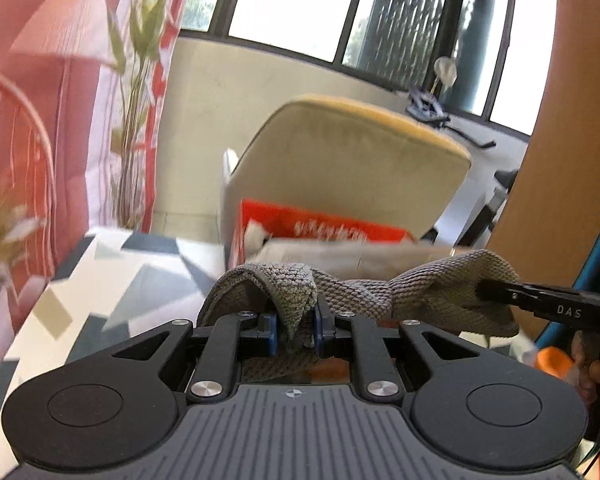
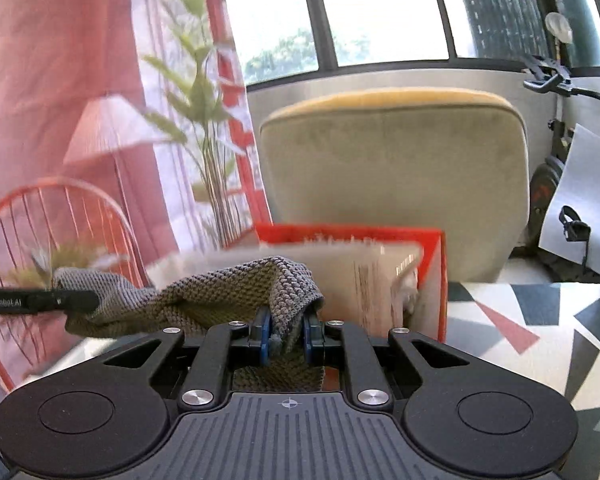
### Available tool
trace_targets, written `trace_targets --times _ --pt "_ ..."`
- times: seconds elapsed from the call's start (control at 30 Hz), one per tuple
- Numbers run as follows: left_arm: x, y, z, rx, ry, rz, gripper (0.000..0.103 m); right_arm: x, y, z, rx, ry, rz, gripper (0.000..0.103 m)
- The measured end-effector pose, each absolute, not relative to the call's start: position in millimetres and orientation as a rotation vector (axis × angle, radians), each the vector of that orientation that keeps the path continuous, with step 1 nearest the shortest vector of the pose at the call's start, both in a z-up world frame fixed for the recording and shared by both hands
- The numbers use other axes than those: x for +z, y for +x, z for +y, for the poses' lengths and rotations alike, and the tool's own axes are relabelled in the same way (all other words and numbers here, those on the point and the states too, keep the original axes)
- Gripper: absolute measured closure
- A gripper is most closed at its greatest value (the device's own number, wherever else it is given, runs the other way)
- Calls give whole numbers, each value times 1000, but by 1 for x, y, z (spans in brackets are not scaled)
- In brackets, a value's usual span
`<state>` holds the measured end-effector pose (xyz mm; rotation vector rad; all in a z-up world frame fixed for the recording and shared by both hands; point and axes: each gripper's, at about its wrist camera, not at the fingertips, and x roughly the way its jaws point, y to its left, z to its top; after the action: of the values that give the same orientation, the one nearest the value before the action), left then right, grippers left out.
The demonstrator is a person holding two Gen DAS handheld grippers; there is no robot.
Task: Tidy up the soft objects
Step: 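Lift the mesh towel with both grippers and lower it into the box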
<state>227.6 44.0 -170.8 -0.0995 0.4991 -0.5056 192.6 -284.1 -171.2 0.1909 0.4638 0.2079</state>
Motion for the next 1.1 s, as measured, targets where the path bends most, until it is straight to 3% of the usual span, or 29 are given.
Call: trace_targets --times 0.47,0.8,1.1 --pt "-122 338 -22 -567 -136 485 85 -117 288 -310 118 185 395 90" --pt "-184 407 -58 -579 -75 763 85 -177 349 -325 50 185 575 90" --pt "-213 419 -56 -579 -49 865 85 -218 358 -325 33 231 704 90"
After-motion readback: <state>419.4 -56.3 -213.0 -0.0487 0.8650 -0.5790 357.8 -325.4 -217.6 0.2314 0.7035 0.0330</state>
